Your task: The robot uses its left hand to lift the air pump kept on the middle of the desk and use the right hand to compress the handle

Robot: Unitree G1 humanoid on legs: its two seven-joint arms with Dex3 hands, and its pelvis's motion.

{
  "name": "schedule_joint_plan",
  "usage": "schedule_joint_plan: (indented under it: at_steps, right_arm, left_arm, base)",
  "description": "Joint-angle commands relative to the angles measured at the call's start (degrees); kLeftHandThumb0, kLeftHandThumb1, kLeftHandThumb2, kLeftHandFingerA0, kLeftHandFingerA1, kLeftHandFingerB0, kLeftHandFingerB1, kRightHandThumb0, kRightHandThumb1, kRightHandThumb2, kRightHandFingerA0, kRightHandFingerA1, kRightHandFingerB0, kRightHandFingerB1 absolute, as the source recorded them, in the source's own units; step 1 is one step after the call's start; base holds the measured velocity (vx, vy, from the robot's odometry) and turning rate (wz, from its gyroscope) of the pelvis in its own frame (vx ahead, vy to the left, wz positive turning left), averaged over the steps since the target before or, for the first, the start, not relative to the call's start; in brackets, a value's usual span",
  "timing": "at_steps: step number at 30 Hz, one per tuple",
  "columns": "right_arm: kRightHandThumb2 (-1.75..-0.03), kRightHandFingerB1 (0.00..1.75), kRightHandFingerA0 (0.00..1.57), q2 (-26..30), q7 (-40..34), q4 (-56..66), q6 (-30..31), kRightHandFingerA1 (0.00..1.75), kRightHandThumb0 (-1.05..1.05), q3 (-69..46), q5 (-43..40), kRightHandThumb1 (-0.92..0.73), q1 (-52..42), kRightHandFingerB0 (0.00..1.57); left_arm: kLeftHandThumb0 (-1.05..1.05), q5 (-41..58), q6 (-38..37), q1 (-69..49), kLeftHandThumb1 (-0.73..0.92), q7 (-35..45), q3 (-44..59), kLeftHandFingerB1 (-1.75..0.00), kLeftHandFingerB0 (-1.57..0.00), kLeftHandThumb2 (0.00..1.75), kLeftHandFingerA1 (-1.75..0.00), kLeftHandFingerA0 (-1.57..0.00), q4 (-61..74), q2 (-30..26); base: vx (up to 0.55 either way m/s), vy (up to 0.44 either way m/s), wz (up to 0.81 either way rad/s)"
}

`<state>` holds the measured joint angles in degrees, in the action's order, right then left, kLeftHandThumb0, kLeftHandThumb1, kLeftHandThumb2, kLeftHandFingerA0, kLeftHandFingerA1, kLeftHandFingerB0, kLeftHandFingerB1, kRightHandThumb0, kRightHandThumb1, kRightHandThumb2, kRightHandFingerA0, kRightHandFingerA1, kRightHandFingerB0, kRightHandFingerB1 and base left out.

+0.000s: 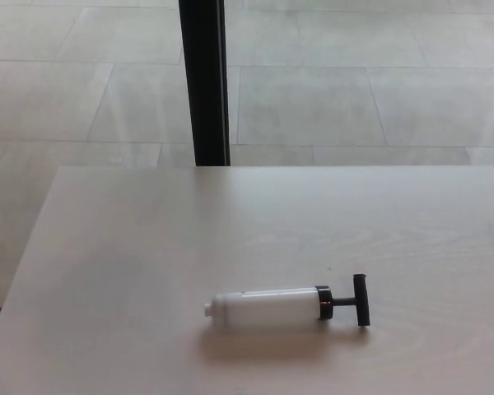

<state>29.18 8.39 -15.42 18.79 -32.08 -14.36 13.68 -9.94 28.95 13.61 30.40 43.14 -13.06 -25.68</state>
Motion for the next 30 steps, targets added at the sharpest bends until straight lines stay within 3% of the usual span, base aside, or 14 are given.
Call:
schedule_joint_plan:
  at_steps: [1,3,6,8,9,11,13,14,15,16,17,23,29,30]
  right_arm:
    - [-0.67,0.82,0.19,14.5,-3.3,-22.0,-14.5,1.14,-0.91,-25.4,-4.3,-0.89,-15.4,0.14]
    - [-0.67,0.82,0.17,14.0,-3.5,-23.3,-15.3,1.14,-0.91,-26.2,-4.9,-0.90,-16.1,0.09]
    - [-0.68,0.79,0.29,12.7,-7.6,-27.5,-18.7,1.23,-0.91,-29.0,-6.7,-0.88,-15.7,0.23]
    - [-1.18,0.72,0.50,10.9,-8.6,-29.0,-20.4,1.03,-0.88,-30.6,-8.1,-0.71,-16.0,0.21]
    - [-0.68,0.85,0.27,10.2,-8.4,-30.2,-20.8,1.29,-0.91,-31.6,-9.2,-0.84,-16.0,0.19]
    - [-0.67,0.93,0.25,9.6,-8.2,-31.0,-21.3,1.32,-0.94,-32.4,-9.7,-0.86,-16.2,0.22]
    - [-0.65,0.93,0.28,8.4,-8.7,-31.8,-22.1,1.35,-0.96,-33.1,-9.8,-0.85,-16.8,0.17]
    - [-0.69,0.92,0.40,6.6,-10.2,-33.2,-23.8,1.44,-0.93,-33.5,-10.1,-0.82,-17.0,0.20]
    - [-1.15,0.81,0.55,4.1,-10.4,-33.1,-24.4,1.14,-0.93,-34.5,-11.2,-0.68,-17.2,0.26]
    - [-0.66,1.00,0.29,2.8,-10.3,-33.8,-25.1,1.42,-0.86,-35.4,-12.0,-0.84,-17.5,0.16]
    - [-0.65,0.94,0.27,2.0,-10.4,-35.6,-25.8,1.32,-0.85,-36.3,-12.6,-0.84,-17.9,0.14]
    - [-0.64,0.93,0.27,-2.0,-7.8,-41.4,-25.0,1.34,-0.91,-39.2,-15.7,-0.88,-18.3,0.04]
    - [-0.64,0.88,0.22,-4.5,-3.5,-41.9,-21.7,1.16,-0.91,-34.8,-12.1,-0.92,-19.5,0.15]
    - [-0.63,0.89,0.27,-4.8,-3.6,-41.9,-21.8,1.24,-0.90,-34.1,-11.7,-0.90,-19.6,0.20]
  left_arm:
    - [-0.63,25.7,-12.5,-18.2,0.79,-5.5,37.2,-0.40,-0.27,0.62,-0.53,-0.32,-26.5,-4.8]
    - [-0.65,25.8,-14.3,-19.1,0.61,-6.3,37.2,-0.48,-0.16,1.00,-0.62,-0.33,-29.4,-4.8]
    - [-0.62,28.1,-19.1,-22.2,0.73,-7.1,38.8,-0.43,-0.34,0.62,-0.60,-0.37,-39.1,-3.6]
    - [-0.49,26.6,-20.9,-23.4,0.51,-8.4,37.0,-0.53,-0.24,0.97,-0.68,-0.41,-44.1,-3.7]
    - [-0.61,25.2,-22.1,-24.2,0.70,-8.8,35.6,-0.44,-0.39,0.61,-0.62,-0.39,-45.9,-3.4]
    - [-0.60,23.6,-22.9,-24.9,0.53,-9.0,34.0,-0.51,-0.24,0.96,-0.65,-0.38,-47.1,-3.2]
    - [-0.63,22.3,-22.5,-25.5,0.67,-10.6,32.7,-0.45,-0.40,0.60,-0.68,-0.42,-48.0,-2.4]
    - [-0.60,19.3,-21.6,-27.5,0.53,-10.5,29.6,-0.52,-0.26,0.96,-0.64,-0.39,-47.9,-1.0]
    - [-0.63,16.7,-20.9,-29.4,0.73,-9.3,26.5,-0.41,-0.37,0.62,-0.50,-0.33,-48.3,-0.9]
    - [-0.64,15.9,-20.7,-30.5,0.71,-8.6,25.3,-0.44,-0.35,0.61,-0.53,-0.30,-48.5,-1.1]
    - [-0.66,16.1,-20.8,-31.3,0.57,-8.2,25.3,-0.52,-0.23,0.97,-0.66,-0.35,-48.3,-1.2]
    - [-0.70,17.7,-24.7,-31.6,0.70,-13.4,25.7,-0.41,-0.40,0.61,-0.49,-0.41,-55.6,-3.9]
    - [-0.69,19.3,-25.0,-31.6,0.69,-13.3,24.5,-0.41,-0.33,0.66,-0.53,-0.39,-58.6,-4.9]
    - [-0.66,20.4,-24.6,-31.2,0.59,-13.8,25.2,-0.50,-0.26,0.99,-0.62,-0.39,-58.8,-4.8]
  base:
    - [0.00,0.000,0.00]
    - [0.00,0.000,0.00]
    - [0.00,0.000,0.00]
    - [0.00,0.000,0.00]
    - [0.00,0.000,0.00]
    - [0.00,0.000,0.00]
    - [0.00,0.000,0.00]
    - [0.00,0.000,0.00]
    - [0.00,0.000,0.00]
    - [0.00,0.000,0.00]
    - [0.00,0.000,0.00]
    - [0.00,0.000,0.00]
    - [0.00,0.000,0.00]
    - [0.00,0.000,0.00]
